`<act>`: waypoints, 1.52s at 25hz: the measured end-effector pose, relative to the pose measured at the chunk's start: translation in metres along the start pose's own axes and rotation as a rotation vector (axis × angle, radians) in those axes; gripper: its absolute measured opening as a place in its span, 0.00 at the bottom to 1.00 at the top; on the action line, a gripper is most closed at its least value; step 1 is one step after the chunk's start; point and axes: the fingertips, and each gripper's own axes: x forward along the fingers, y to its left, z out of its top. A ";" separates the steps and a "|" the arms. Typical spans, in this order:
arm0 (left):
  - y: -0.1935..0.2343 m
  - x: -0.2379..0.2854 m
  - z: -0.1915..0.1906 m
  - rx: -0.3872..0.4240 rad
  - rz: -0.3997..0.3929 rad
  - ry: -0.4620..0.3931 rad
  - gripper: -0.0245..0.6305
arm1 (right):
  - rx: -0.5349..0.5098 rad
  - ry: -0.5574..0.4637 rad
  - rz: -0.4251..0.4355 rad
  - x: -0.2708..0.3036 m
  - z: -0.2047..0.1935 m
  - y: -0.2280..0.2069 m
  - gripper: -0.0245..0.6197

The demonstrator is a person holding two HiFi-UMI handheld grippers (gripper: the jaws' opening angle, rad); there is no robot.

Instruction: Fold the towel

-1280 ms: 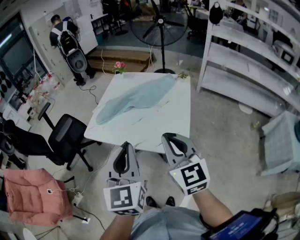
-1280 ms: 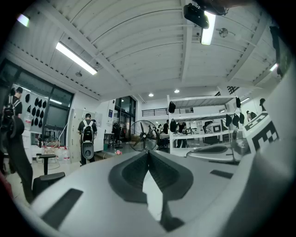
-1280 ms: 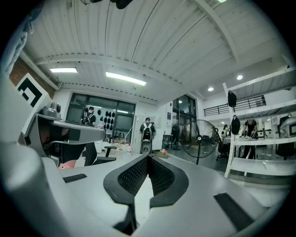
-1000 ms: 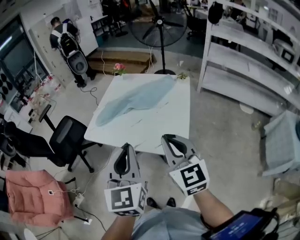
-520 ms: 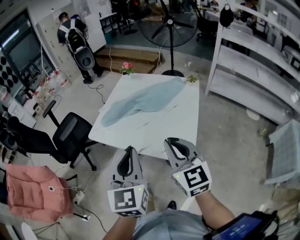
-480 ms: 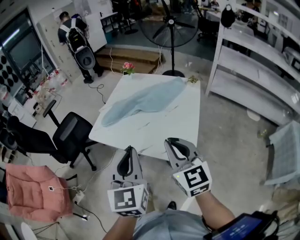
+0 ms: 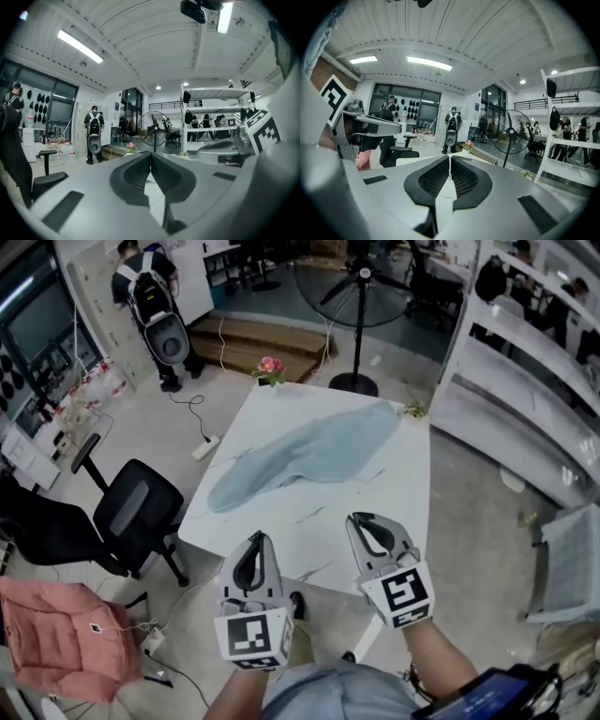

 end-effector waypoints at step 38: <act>0.097 0.204 -0.214 0.017 -0.283 0.431 0.26 | -0.150 0.502 0.106 0.219 -0.216 -0.085 0.27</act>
